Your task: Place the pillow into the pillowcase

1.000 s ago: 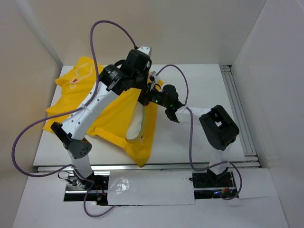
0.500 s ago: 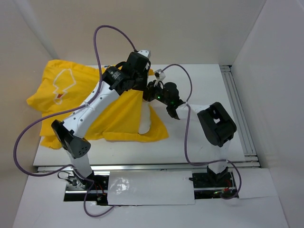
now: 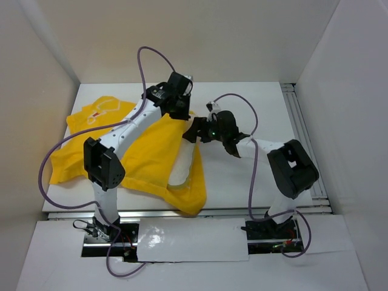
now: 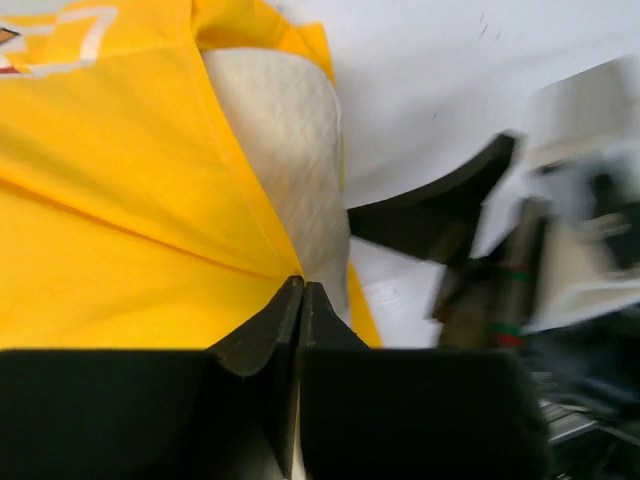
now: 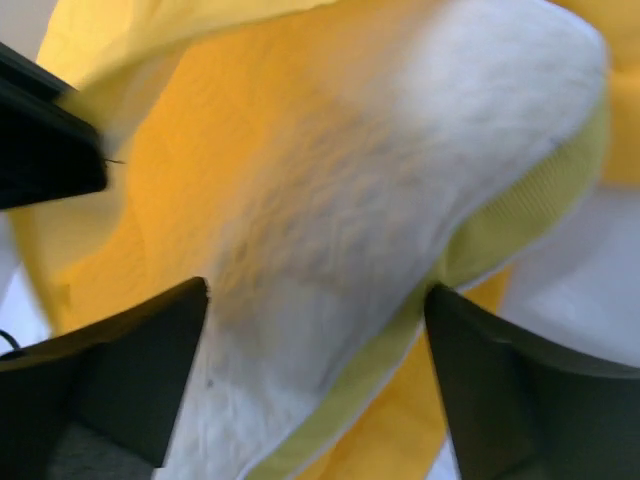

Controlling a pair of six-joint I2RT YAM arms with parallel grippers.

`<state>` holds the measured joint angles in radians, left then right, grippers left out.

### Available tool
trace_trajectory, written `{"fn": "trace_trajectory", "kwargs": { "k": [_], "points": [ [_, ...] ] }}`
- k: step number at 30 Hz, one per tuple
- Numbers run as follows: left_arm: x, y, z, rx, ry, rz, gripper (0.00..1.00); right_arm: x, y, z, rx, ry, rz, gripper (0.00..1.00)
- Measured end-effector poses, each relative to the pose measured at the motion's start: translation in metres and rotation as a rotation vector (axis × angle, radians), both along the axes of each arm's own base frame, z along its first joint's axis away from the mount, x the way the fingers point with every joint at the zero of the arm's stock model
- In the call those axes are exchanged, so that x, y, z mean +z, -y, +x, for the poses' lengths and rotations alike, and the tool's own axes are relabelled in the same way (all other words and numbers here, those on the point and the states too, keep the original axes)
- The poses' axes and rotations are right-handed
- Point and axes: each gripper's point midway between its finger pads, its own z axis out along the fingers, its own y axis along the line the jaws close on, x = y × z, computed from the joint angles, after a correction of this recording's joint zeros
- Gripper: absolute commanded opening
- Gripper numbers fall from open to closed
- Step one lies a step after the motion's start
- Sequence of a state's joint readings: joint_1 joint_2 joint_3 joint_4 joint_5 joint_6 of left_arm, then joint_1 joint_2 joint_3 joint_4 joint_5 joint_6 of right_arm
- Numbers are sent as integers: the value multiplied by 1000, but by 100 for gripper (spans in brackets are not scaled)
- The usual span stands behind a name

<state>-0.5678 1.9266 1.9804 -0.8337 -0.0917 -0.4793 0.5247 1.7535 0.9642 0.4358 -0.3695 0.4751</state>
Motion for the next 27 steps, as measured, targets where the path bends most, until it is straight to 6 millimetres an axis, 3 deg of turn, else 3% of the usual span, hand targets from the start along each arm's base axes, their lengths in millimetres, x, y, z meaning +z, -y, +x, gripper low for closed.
{"fn": "trace_trajectory", "kwargs": {
  "k": [1,2,5,6,10,14,18,27],
  "points": [
    [-7,0,-2,-7,-16,6,32,0,11,-3,-27,-21,-8,100],
    [-14,0,-4,-15,-34,12,59,2,20,-4,-48,-32,-13,100],
    [-32,0,-12,-23,-76,32,84,14,57,-8,-139,-55,-22,100],
    [-40,0,-17,-28,-91,42,99,19,70,-9,-178,-57,-27,100],
    [-64,1,-42,-58,-143,89,99,34,111,-13,-316,-54,-56,100],
    [-70,14,-69,-112,-150,124,99,40,136,-22,-391,-50,-82,100],
    [-73,21,-82,-109,-142,169,99,32,142,-27,-398,-70,-102,100],
    [-94,-31,-83,123,-181,402,99,23,138,-35,-342,-80,-127,100]
  ]
}}
